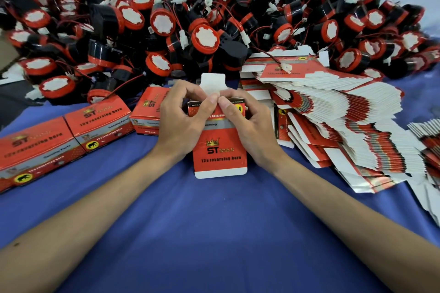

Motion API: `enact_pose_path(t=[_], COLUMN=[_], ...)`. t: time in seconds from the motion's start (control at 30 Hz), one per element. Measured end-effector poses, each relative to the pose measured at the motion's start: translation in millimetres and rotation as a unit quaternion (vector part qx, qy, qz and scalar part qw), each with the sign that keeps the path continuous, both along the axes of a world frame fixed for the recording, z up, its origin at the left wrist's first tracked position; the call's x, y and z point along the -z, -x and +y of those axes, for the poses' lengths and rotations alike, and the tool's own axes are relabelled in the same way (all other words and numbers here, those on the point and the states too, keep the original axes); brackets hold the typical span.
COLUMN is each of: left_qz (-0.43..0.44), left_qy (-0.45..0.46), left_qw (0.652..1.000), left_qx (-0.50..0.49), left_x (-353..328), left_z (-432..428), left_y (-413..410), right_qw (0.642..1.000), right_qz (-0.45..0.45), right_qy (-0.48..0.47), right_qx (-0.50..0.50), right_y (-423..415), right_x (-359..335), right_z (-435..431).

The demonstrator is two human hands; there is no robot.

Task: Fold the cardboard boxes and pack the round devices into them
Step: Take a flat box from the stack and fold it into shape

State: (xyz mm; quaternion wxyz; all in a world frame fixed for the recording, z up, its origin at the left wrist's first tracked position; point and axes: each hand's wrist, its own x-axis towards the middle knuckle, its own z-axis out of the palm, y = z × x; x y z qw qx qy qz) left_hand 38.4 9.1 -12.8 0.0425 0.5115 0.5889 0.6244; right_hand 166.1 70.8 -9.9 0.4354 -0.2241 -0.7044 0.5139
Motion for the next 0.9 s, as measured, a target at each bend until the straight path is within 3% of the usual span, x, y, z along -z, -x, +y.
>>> enact_pose_path(t=[0.3,0.4,0.57,0.9], left_qz=[-0.100,-0.080,0.000,0.033], left_qy=[0.069,0.076,0.032,-0.036], left_qw=[0.988,0.990,0.996,0.998], left_qx=[0.095,0.089,0.085,0.044], left_x=[-2.6,-2.4,-2.9,0.6], left_z=[0.0,0.2,-0.8,1.1], left_y=[-0.3,2.0,0.4,0.7], right_qw=[0.999,0.998,0.995,0.993], right_qz=[-0.023,-0.029,0.018,0.007], right_qy=[-0.028,-0.034,0.096,-0.064], right_qx=[0.037,0.036,-0.027,0.103], right_y=[1.0,1.8,-0.7,1.7], right_x=[-2.8,-2.7,-1.5,-0.6], right_z=[-4.0,-4.8,0.4,-5.4])
